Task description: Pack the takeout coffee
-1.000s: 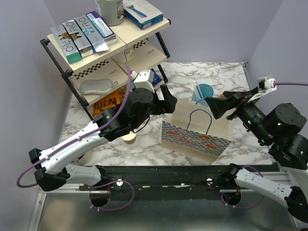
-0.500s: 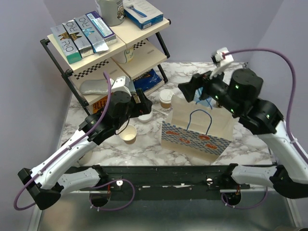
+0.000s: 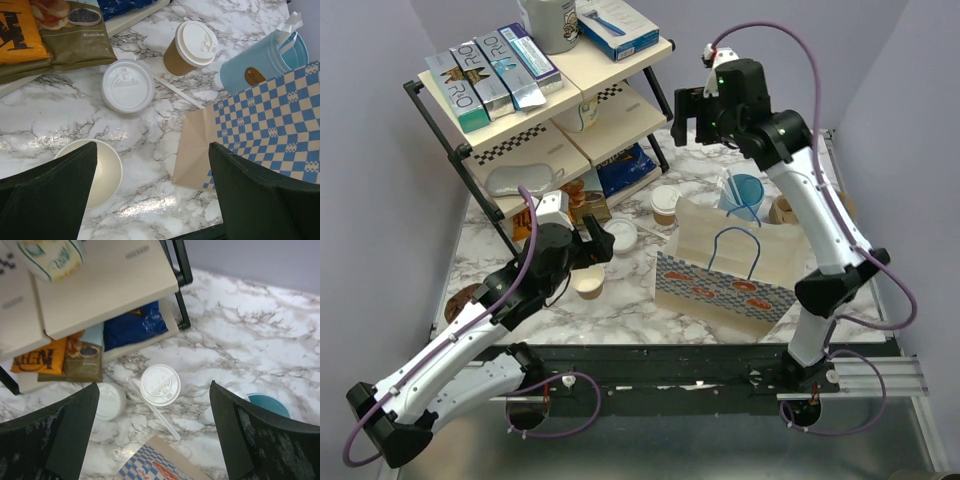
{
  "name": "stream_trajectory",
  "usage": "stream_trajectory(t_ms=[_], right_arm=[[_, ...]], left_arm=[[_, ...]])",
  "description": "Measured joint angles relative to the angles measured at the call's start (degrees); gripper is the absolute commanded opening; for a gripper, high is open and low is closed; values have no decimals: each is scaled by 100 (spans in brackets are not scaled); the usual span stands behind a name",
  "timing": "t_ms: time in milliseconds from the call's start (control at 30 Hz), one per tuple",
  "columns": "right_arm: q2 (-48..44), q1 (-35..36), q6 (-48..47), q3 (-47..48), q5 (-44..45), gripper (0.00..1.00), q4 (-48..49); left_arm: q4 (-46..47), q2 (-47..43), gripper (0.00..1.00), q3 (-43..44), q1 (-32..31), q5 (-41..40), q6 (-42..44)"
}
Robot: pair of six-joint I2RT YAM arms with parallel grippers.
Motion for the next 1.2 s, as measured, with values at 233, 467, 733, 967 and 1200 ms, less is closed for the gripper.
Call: stream_trajectory(t_ms=[233, 467, 733, 967, 1200], right_arm=[[1121, -245, 31, 275, -350, 95, -433], [1622, -284, 199, 238, -420, 91, -599], [1585, -284, 317, 162, -328, 92, -623], [640, -284, 323, -361, 26, 99, -442], [-664, -426, 240, -1204, 1082, 100, -39]], left_arm=[[485, -527, 99, -597, 0, -170, 0], [826, -632, 99, -839, 0, -398, 0], [1029, -680, 99, -927, 0, -422, 83], [1174, -546, 99, -901, 2, -72, 208], [1211, 201, 99, -31, 2, 820, 278]])
